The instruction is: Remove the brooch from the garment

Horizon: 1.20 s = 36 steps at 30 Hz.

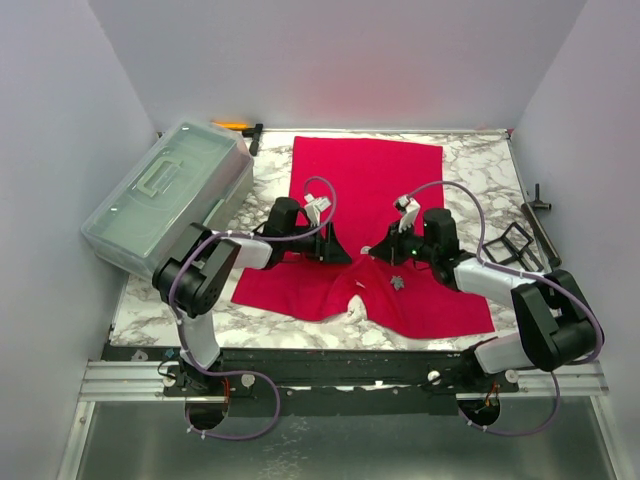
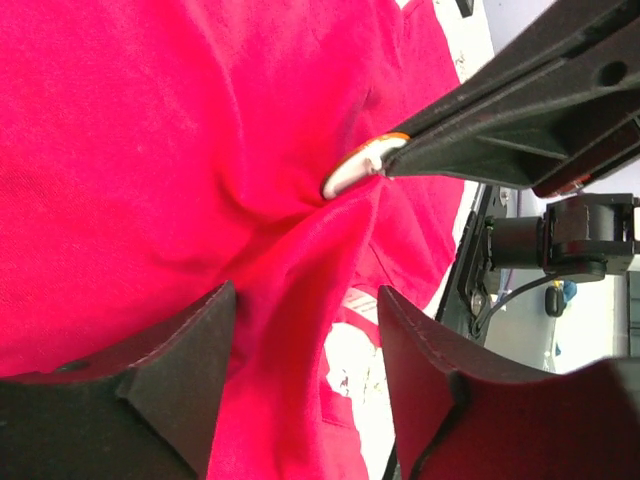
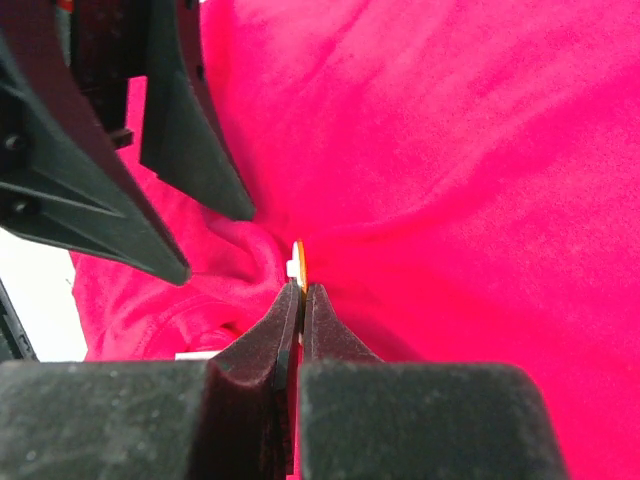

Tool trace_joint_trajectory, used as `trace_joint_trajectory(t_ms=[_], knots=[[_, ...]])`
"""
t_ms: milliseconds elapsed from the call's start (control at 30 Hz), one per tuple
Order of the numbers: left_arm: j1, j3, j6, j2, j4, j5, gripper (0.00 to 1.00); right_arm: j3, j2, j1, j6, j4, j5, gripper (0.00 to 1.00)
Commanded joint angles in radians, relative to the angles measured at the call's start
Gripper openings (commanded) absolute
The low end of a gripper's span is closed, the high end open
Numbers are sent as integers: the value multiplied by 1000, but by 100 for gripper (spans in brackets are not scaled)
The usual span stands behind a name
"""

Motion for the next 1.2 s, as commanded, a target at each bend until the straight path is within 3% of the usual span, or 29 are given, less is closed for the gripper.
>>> trace_joint_trajectory(t_ms=[0,433,600,800,867,967,1167], knots=[[-4,39,36,39,17,-39,57,-28,11,-5,36,105,-72,1],[-82,0,165,59,-40,-52,24,-59,41,-24,82,215,-100,1],[-97,14,220,55,-109,-53,16,-72,64,-25,123,278,-102,1],[-103,28,288,32,-194,-57,18,-105,84,-35,204,394,-106,1],[-86,33,288,9,-203,-56,27,-116,100,-38,230,435,-129,1],[-36,38,270,-32,-180,-17,49,-121,116,-47,254,449,-144,1],[29,14,172,-57,-38,48,53,-138,151,-89,332,533,-220,1]])
